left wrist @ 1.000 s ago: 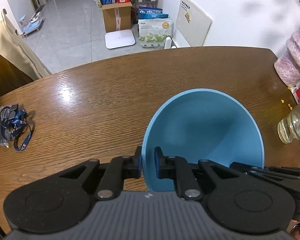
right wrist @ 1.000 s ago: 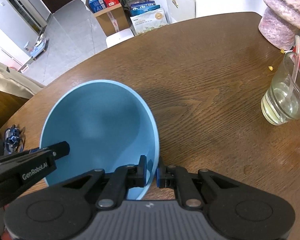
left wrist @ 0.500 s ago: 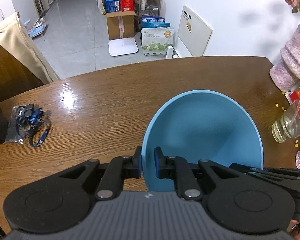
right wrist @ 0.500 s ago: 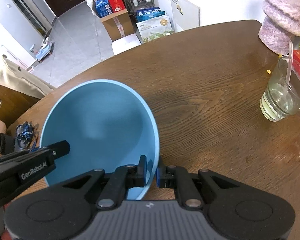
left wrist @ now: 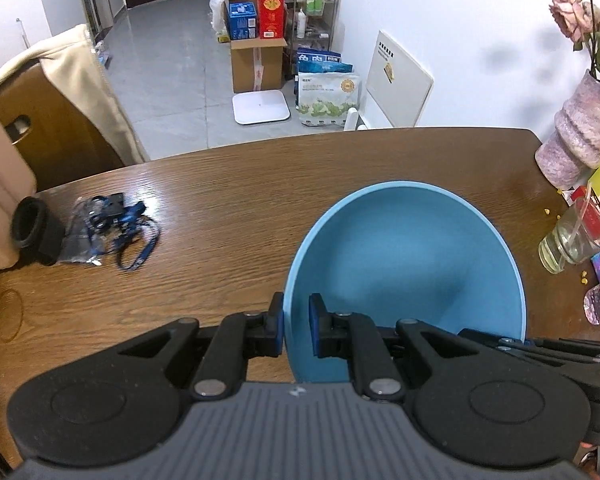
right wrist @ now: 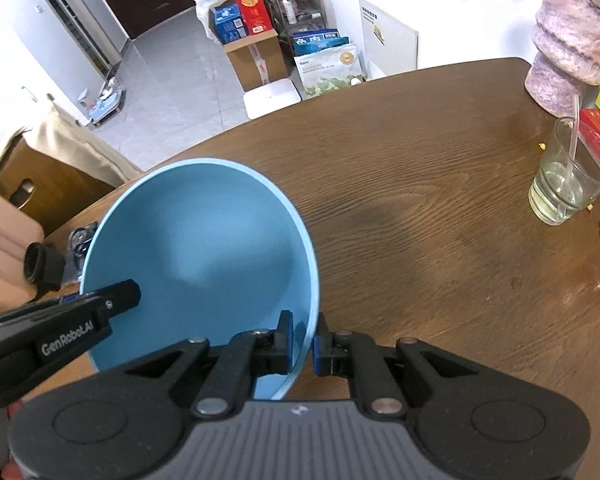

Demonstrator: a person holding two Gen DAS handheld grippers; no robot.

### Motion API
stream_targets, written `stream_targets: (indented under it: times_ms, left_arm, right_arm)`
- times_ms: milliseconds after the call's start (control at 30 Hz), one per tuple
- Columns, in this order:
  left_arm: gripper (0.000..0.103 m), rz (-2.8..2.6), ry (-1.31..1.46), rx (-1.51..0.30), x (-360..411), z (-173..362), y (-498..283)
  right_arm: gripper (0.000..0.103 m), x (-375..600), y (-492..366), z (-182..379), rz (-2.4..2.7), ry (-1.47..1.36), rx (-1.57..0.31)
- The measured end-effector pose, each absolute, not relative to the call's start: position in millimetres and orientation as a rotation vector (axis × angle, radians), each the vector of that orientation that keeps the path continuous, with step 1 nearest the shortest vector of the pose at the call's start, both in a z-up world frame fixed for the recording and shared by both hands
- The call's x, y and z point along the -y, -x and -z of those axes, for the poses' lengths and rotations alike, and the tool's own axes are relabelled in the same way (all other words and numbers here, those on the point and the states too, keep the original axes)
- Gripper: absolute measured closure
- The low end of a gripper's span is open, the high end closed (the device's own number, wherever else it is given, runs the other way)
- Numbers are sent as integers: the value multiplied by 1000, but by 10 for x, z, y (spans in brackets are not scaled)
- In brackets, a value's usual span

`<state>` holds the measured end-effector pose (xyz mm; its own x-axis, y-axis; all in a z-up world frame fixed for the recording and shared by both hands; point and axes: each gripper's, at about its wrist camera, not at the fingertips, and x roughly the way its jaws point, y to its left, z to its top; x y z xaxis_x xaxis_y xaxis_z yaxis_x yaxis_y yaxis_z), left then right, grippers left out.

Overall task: Organize plates and bowls
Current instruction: 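Carry the stacked blue bowls with both tools toward the single blue bowl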

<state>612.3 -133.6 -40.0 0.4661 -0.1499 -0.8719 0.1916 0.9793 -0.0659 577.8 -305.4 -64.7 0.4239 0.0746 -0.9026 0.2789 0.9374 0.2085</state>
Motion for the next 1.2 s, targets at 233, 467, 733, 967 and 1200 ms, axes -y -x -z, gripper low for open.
stream_targets:
  times_ms: [233,467,733,967,1200]
  left_arm:
    - [90,200,-27,-1045,1023,266,-5857]
    - [90,206,-7,-1016,709,157,-5611]
    - [90,220,44,-972,378,0,-5300]
    - [90,223,66,-951,149,-72,-5023]
    - [90,222,70,-936,-41,-88,-4754]
  right_arm:
    - [94,2761,-5562,533,126,-358,-1111]
    - [94,2431,-5317,404,120,-330,-1088]
    - [94,2159,-5049,226,104,-306,-1047]
    - [94,1979,-4843,153,94,-295,-1025]
    - [94,1752,-4567,124,100,-297,-1006]
